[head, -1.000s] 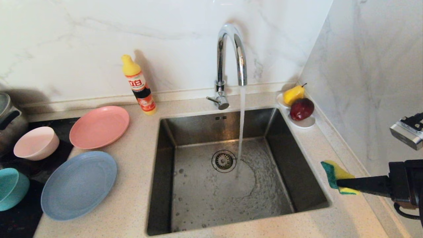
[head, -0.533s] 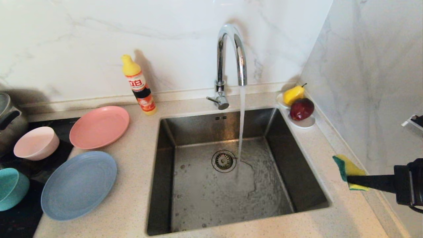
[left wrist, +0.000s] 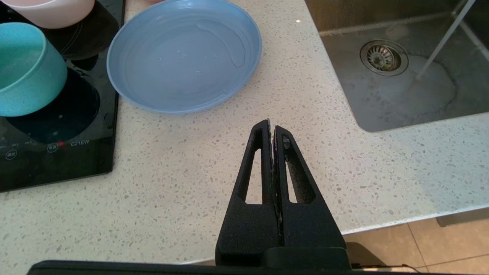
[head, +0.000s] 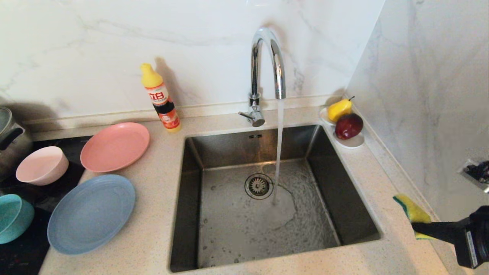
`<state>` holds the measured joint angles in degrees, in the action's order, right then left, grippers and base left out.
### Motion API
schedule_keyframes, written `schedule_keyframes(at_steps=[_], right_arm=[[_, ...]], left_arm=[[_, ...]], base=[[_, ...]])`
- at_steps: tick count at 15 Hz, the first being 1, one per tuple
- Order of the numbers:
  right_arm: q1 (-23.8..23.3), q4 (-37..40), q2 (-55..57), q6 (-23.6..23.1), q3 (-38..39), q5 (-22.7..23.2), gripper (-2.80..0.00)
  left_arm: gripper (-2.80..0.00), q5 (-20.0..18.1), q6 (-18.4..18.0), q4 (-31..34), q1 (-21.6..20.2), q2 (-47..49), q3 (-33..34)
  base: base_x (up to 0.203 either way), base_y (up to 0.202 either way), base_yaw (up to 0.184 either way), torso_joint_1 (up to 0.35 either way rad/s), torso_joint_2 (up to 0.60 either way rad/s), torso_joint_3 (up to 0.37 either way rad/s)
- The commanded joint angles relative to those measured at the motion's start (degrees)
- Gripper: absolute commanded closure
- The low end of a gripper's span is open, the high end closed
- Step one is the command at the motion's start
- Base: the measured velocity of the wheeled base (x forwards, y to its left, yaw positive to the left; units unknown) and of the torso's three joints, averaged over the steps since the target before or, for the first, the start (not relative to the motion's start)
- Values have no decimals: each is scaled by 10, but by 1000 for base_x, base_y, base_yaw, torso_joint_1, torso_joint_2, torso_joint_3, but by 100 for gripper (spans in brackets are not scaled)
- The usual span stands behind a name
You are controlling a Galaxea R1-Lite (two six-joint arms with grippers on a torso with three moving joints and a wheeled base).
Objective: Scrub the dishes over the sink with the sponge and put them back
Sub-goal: Put down the sponge
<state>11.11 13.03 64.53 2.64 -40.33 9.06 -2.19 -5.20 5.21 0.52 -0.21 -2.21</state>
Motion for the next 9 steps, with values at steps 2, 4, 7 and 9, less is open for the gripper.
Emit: schedule_keyframes(at_steps=[2, 4, 7, 9], right_arm=[[0, -23, -14, -44, 50, -41, 0], [1, -70, -22, -66, 90, -72, 0], [3, -118, -13, -105, 155, -106, 0], [7, -206, 13, -122, 210, -139, 0]], left_arm=[[0, 0, 0, 2, 0, 1, 0], [0, 0, 0, 2, 0, 1, 0], [0, 0, 0, 2, 0, 1, 0], [0, 0, 0, 2, 0, 1, 0]], base=[[0, 0, 0, 0, 0, 0], [0, 0, 0, 0, 0, 0], [0, 0, 0, 0, 0, 0], [0, 0, 0, 0, 0, 0]])
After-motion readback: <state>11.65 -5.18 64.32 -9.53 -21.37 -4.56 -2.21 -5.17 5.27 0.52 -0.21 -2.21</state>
